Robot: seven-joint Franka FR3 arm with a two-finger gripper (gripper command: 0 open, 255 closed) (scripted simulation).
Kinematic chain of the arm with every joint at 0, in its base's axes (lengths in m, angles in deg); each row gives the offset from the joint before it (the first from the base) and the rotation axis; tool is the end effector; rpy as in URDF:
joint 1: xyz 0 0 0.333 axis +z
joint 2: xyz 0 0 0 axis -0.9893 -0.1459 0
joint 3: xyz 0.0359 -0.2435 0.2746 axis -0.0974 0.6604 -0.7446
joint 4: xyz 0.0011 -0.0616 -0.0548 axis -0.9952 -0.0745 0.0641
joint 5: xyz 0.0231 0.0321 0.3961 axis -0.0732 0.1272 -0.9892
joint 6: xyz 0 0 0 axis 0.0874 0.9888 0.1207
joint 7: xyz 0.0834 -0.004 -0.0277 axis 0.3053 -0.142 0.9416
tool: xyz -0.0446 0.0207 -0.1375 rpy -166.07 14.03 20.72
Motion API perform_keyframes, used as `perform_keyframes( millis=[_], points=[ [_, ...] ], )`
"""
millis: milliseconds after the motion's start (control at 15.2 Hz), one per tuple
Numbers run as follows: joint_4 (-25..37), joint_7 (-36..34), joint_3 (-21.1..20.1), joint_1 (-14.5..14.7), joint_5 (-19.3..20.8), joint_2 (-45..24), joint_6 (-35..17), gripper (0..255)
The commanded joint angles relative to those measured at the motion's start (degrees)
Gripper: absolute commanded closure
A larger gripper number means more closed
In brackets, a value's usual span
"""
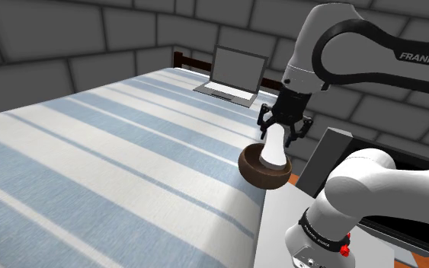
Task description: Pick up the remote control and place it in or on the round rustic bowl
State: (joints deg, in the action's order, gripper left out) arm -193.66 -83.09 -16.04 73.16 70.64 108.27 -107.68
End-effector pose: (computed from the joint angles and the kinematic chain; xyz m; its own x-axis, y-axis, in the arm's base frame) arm 0.1828 0.0356 0.4677 0.4225 -0.9063 -0.0084 -0.9063 -0.4224 -0.0171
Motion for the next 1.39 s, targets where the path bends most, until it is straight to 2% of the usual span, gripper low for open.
perform_keyframes(
  millis=[0,528,990,1056,1320],
  points=[
    [-1.6,0.0,-0.3,0.2,-0.3,0.2,-1.4,255],
    [-7.8,0.1,-1.6,1.0,-1.7,0.9,-6.9,255],
    [-7.8,0.1,-1.6,1.0,-1.7,0.9,-6.9,255],
    [-7.9,0.1,-1.6,1.0,-1.7,0.9,-6.9,0],
    [-7.8,0.1,-1.6,1.0,-1.7,0.9,-6.9,0]
  ],
)
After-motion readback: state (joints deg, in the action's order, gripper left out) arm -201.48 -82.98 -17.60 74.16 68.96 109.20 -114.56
